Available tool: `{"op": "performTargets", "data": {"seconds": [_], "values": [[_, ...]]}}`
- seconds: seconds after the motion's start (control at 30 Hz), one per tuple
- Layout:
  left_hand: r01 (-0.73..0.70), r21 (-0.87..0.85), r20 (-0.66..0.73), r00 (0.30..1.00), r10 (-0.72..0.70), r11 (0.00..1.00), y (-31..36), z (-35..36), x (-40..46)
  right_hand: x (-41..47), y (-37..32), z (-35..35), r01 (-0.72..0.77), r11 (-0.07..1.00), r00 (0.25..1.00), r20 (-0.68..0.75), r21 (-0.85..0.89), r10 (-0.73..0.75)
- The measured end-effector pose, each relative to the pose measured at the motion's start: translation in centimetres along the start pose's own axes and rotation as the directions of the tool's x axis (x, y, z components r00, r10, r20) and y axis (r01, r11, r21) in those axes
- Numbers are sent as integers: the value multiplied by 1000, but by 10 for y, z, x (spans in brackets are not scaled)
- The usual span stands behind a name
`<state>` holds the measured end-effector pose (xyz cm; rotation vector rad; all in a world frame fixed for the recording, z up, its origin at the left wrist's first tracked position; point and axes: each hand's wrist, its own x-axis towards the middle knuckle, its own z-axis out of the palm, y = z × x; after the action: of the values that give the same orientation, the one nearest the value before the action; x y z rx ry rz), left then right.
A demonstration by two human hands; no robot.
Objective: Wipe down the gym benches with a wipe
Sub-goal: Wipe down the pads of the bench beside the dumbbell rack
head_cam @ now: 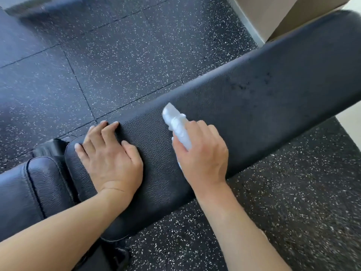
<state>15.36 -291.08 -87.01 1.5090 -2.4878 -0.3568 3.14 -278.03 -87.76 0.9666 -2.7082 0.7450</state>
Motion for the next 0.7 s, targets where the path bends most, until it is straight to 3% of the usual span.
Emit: {"op": "performTargets", "data": {"seconds": [0.13,0.3,0.47,0.57,0.63,0.7], "values": [[6,-23,15,1000,-6,1000,-4,1,0,-68,-62,6,38,999,999,32,38,-39],[-19,-45,-2,1000,19,999,-6,1,-2,-57,-23,-8,146,989,989,5,-27,-146],[-29,-42,-6,1000,29,999,-9,3,-1,20,74,-34,-235,965,972,-22,-112,234],[-20,-50,3,1000,20,999,-9,3,-2,34,70,-33,-311,946,950,-15,-86,311],[-12,-56,9,1000,12,998,-8,2,-2,21,43,-27,-260,962,965,16,-85,262],[-5,-45,9,1000,6,999,-7,0,-3,-4,7,-19,-105,994,990,86,-36,108]]}}
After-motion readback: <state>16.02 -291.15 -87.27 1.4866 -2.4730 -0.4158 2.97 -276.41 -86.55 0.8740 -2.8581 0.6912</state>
